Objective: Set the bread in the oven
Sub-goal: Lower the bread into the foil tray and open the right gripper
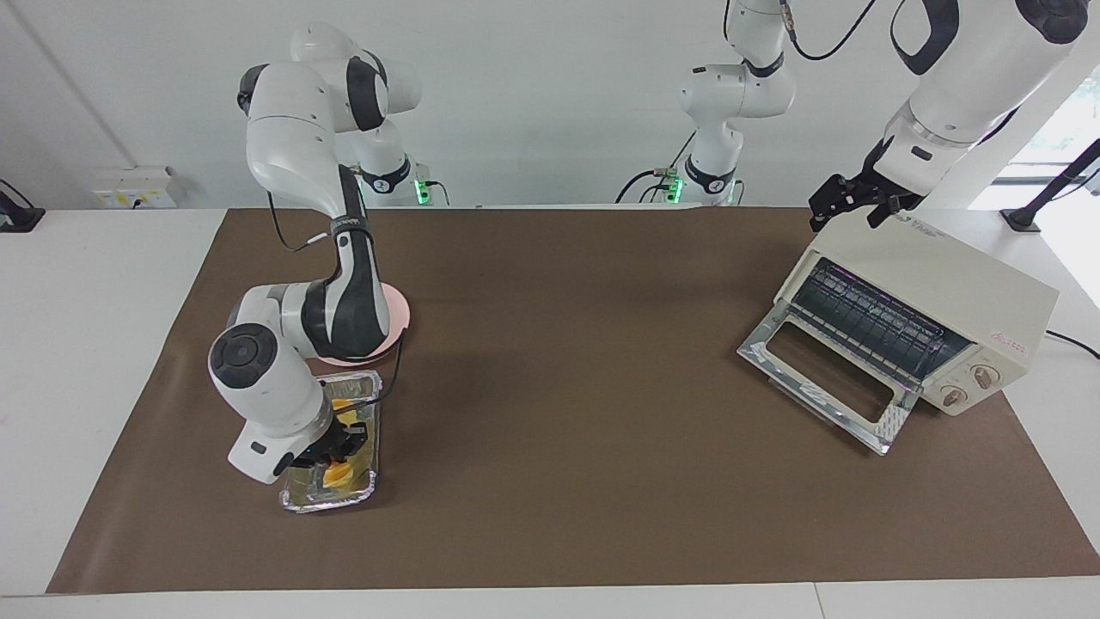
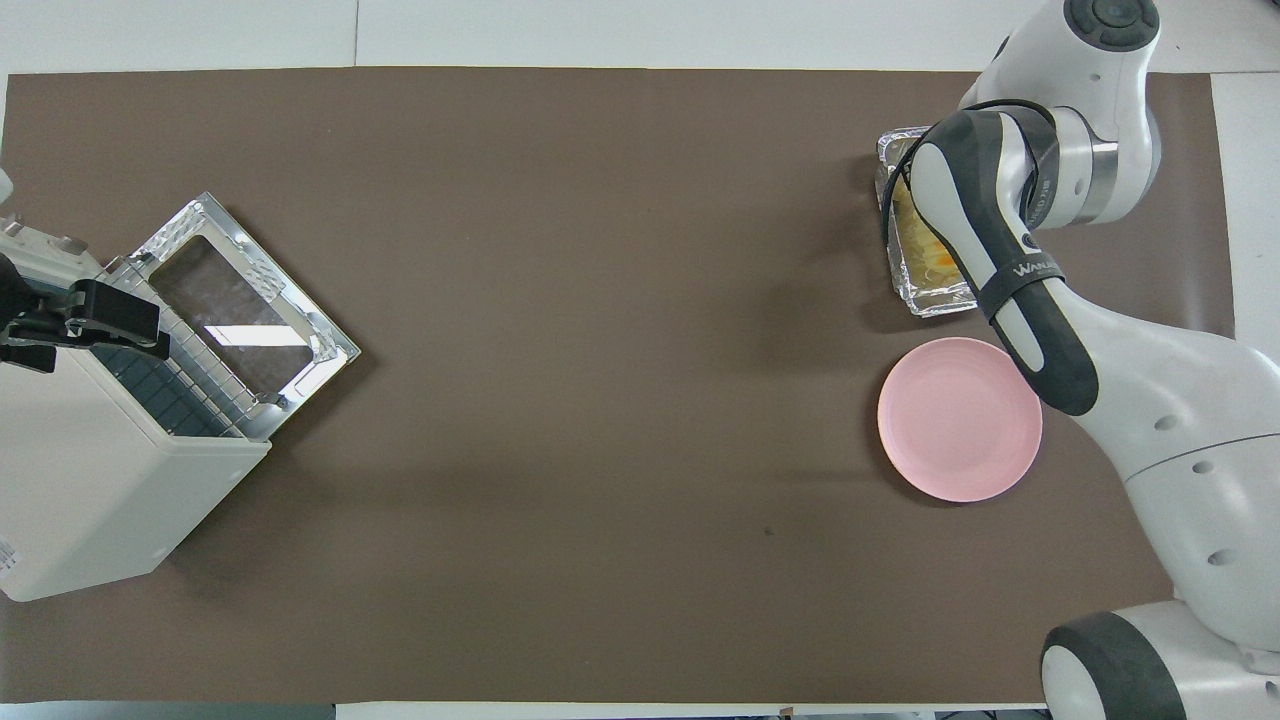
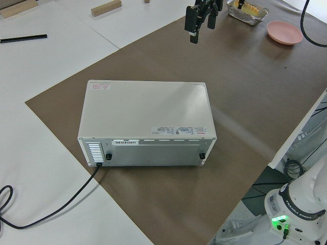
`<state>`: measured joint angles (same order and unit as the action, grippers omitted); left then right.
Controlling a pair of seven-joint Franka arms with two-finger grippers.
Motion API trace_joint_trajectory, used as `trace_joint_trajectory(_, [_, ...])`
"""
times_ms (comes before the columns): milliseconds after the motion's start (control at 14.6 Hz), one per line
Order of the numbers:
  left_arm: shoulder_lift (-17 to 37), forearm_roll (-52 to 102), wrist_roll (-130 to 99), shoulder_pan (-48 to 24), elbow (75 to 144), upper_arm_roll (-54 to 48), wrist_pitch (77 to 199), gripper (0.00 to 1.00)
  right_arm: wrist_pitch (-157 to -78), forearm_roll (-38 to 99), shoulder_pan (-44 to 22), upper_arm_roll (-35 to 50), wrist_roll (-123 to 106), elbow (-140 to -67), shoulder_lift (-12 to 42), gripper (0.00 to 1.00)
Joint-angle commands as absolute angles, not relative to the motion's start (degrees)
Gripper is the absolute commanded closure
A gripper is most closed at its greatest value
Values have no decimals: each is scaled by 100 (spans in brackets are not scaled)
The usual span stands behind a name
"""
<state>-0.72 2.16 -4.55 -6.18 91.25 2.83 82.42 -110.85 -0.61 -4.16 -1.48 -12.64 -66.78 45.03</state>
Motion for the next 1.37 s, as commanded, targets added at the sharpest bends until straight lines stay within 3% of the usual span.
trace_joint_trajectory(0, [-229, 272, -439, -536, 9272, 246, 8235, 0, -11154, -88, -378, -105, -1029, -6925, 4351, 0])
trace_joint_trajectory(891, [-229, 272, -439, -536, 9272, 246, 8235, 0, -10538, -114, -36, -114, -1105, -7004, 3823, 0])
trace_joint_trajectory(1303, [-229, 272, -439, -536, 9272, 246, 8235, 0, -11696, -114, 149, -123, -1582, -8207, 3437, 0])
